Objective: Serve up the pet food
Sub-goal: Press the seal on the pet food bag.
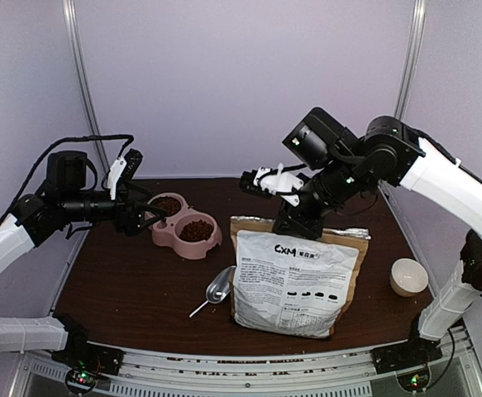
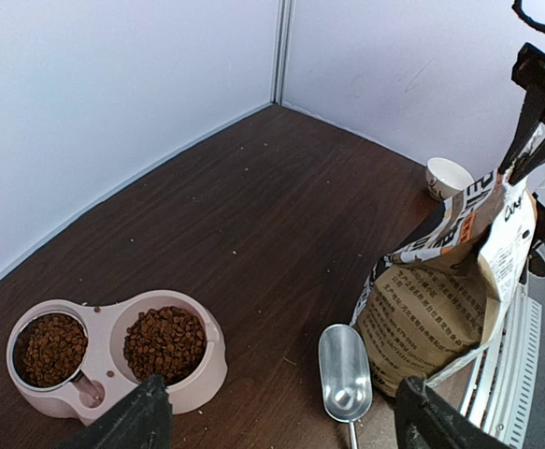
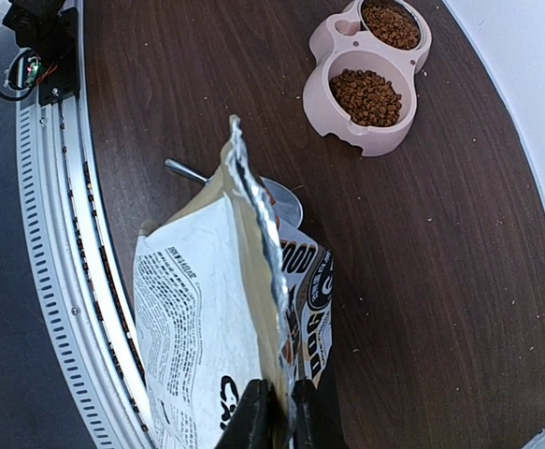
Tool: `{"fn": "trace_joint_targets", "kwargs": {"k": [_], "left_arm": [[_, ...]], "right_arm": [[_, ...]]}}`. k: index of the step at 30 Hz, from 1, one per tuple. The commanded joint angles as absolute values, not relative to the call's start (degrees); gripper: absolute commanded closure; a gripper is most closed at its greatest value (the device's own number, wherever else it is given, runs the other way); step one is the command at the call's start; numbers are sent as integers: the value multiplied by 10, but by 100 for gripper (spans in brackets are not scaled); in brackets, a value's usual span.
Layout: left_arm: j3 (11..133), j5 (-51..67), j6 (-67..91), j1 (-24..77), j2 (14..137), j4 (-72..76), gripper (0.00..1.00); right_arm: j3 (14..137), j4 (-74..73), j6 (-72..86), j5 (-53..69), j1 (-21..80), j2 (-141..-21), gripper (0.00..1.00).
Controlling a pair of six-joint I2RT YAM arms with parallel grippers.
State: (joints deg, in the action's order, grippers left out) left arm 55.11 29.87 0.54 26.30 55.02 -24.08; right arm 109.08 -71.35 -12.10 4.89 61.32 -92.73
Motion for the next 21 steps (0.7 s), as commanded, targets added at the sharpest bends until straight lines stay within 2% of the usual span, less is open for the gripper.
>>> {"fn": "trace_joint_targets", "kwargs": {"k": [1,8,10,11,18,20,21], "left_arm": [[557,312,-2,260,542,-226,15],[557,314,-2,259,544,-225,15],[557,317,-2,259,546,-225,15],[557,317,-2,259,546,-225,15],[555,304,0,260,541,-223,15],[550,294,5,259,534,-215,15],[547,286,9,259,530,-211,15]], "right_arm": [[1060,-729,-116,14,612,-878,91],[1019,-738,-104,-1,611,-845,89],[1015,-738,-104,0,610,-839,99],[1014,-738,-105,1,610,-838,100],[1013,-735,-103,-2,610,-830,99],[1013,-732,-99,-1,610,-824,72],[1011,-725,-96,4,610,-818,63]]}}
